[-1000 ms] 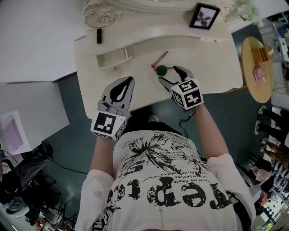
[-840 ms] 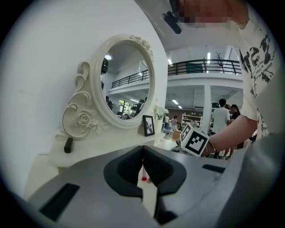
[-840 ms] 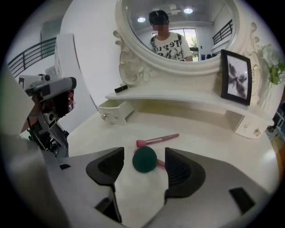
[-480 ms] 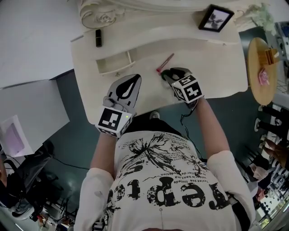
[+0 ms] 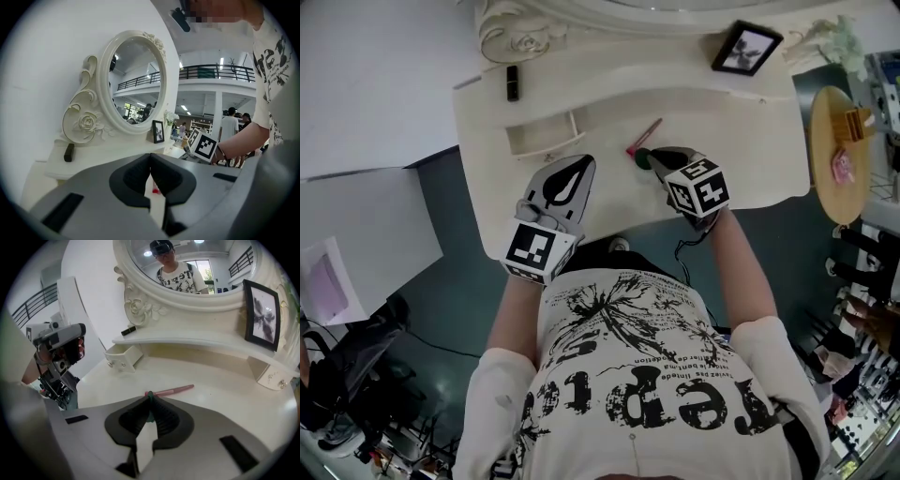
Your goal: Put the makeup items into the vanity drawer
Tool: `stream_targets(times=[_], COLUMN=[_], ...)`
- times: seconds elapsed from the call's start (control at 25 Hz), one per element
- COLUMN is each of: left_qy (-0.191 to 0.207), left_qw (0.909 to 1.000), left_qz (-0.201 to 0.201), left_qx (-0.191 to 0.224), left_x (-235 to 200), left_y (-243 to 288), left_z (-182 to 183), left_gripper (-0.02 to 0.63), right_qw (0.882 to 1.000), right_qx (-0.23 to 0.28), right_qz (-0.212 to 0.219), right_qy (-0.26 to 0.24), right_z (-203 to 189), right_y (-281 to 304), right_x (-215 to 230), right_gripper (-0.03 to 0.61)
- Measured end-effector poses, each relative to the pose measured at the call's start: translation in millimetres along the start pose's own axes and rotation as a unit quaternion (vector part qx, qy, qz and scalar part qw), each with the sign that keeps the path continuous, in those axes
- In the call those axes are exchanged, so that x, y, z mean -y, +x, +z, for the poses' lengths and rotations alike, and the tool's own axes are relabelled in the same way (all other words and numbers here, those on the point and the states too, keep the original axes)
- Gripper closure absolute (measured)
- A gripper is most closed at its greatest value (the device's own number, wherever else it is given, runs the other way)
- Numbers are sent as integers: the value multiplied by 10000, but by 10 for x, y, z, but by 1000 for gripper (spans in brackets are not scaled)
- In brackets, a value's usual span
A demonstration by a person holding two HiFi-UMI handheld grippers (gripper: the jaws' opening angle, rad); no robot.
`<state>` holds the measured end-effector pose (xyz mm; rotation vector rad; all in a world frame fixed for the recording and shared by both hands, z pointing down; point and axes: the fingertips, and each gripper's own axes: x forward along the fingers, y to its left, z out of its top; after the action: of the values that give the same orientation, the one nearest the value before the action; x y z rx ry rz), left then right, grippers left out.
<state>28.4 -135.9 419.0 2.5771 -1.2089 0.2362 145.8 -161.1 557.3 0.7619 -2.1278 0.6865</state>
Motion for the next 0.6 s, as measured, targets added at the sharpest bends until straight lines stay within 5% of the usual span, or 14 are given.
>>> stream_targets(times=[0.6], left_qy=[111], left_qw=[9958], left_qz=[788], left_qx=[462], left_x=[-528], left_y=[-615], left_z=[414], left_gripper=[600], right_qw=[9914], right_qx=[947], right_qz=[413], right_qy=[-805], right_z=[1329], right_y=[11], right_x=[-731], right_gripper=[538])
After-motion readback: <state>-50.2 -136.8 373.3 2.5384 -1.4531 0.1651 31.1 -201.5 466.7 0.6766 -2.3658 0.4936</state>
